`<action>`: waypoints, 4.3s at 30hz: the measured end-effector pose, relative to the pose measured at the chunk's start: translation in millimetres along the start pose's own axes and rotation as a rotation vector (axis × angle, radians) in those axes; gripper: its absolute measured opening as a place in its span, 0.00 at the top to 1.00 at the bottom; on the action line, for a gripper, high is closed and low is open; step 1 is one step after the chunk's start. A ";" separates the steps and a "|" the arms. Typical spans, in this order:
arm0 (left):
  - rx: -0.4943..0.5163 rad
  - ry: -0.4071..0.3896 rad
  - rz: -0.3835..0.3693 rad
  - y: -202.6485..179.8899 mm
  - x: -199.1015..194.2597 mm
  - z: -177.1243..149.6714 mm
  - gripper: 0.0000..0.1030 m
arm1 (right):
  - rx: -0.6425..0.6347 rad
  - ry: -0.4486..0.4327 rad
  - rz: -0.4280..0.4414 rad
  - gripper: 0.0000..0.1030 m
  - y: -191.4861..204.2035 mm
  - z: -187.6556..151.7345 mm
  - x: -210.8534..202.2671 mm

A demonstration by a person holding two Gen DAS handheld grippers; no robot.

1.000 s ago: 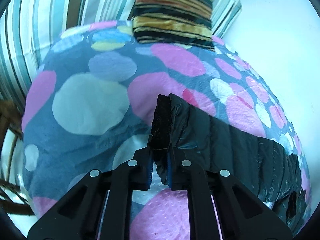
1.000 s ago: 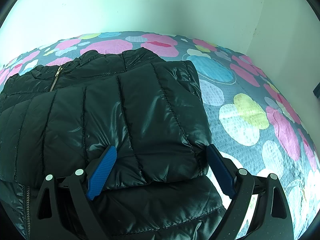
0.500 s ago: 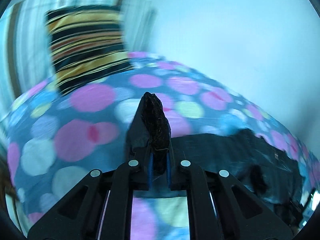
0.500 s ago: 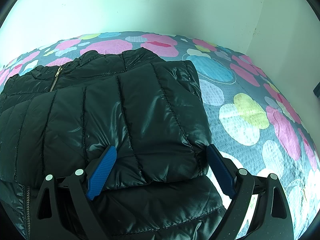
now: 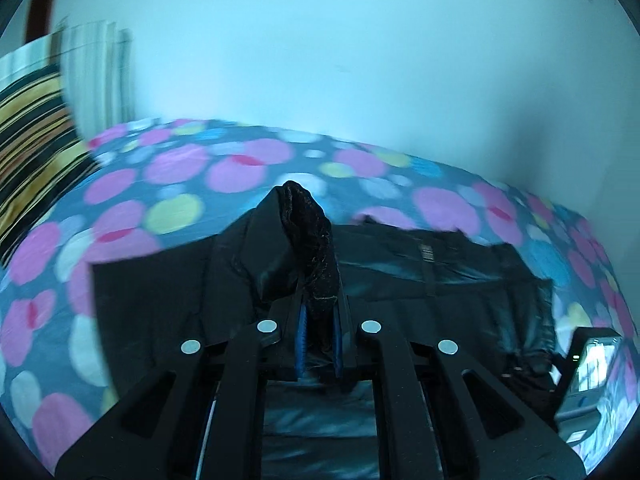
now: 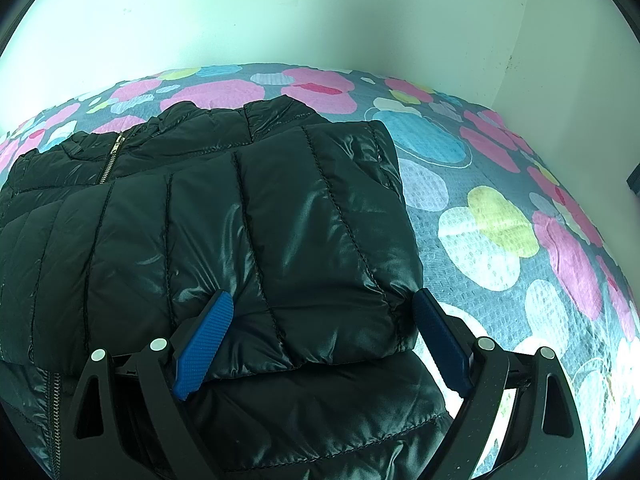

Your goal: Fold large clothes

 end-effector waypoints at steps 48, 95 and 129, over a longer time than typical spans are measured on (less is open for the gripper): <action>-0.079 0.082 0.264 123.6 9.9 -68.5 0.36 | -0.002 -0.002 -0.006 0.13 -0.4 -0.1 0.2; -0.114 0.171 0.373 160.7 39.8 -94.0 0.36 | -0.140 -0.009 0.499 0.62 136.2 52.3 -45.3; -0.004 0.100 0.184 109.3 22.3 -54.3 0.33 | -0.058 -0.043 0.213 0.89 14.4 31.7 -13.9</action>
Point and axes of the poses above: each gripper's, at about its wrist camera, not at the fingertips, and x roughly the way its jaws point, y to its left, z to its top, the point moved 10 cm from there along x, roughly the way its jaws point, and after that the axes turned 12 degrees about -x, right-handed, at the moved point
